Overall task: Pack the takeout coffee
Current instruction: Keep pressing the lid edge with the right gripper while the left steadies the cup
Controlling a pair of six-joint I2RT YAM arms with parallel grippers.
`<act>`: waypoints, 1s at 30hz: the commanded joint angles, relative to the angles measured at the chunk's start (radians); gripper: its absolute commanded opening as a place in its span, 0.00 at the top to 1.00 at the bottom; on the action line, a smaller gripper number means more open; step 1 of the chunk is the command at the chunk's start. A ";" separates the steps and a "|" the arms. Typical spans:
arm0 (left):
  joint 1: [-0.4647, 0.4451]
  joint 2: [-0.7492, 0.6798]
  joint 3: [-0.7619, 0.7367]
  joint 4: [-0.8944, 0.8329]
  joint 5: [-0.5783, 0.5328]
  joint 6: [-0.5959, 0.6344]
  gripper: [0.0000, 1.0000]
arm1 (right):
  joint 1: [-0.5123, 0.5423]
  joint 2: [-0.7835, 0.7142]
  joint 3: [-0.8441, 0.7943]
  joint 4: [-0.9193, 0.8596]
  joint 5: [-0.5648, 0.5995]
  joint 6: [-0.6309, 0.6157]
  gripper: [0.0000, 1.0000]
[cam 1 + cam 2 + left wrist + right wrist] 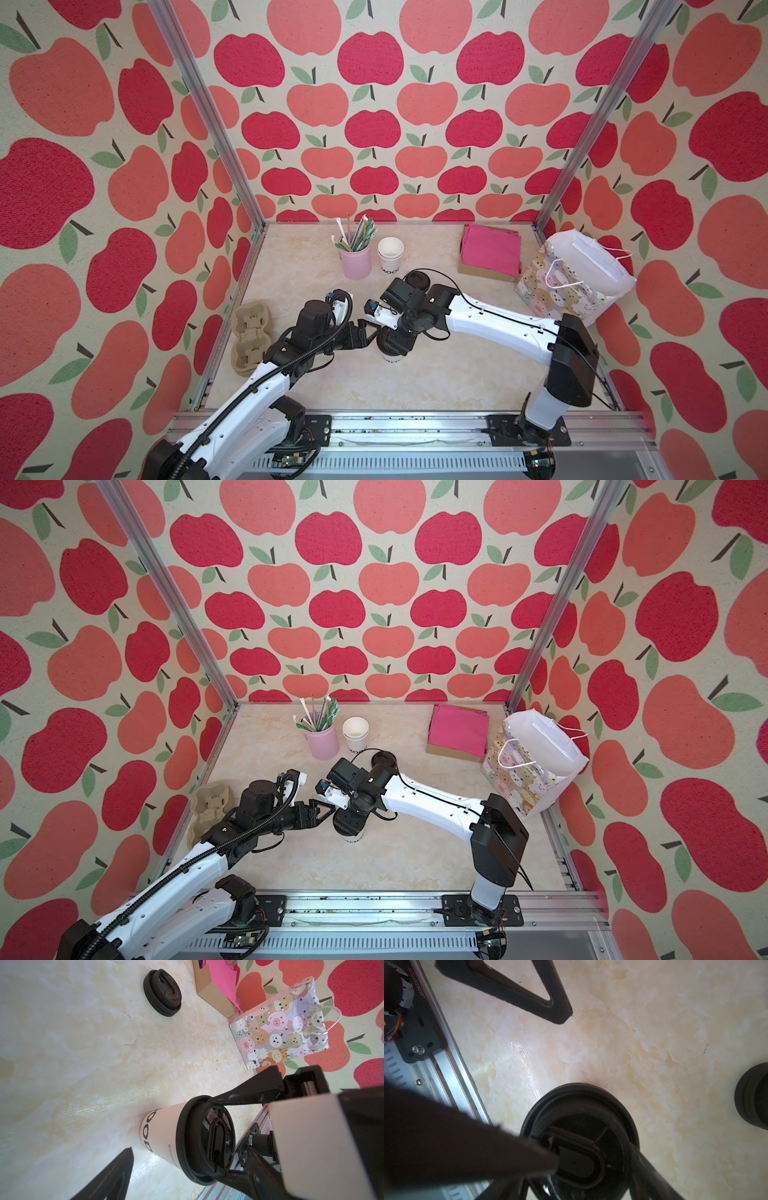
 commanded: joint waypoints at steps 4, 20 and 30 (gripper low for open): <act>0.005 0.026 -0.008 -0.036 -0.003 0.010 0.18 | 0.013 0.050 -0.057 -0.068 0.031 0.007 0.33; 0.009 0.054 -0.007 -0.071 -0.028 0.019 0.20 | 0.036 0.102 -0.172 -0.072 0.023 0.061 0.34; 0.013 0.089 0.003 -0.098 -0.033 0.020 0.23 | 0.036 0.111 -0.192 -0.049 0.008 0.067 0.34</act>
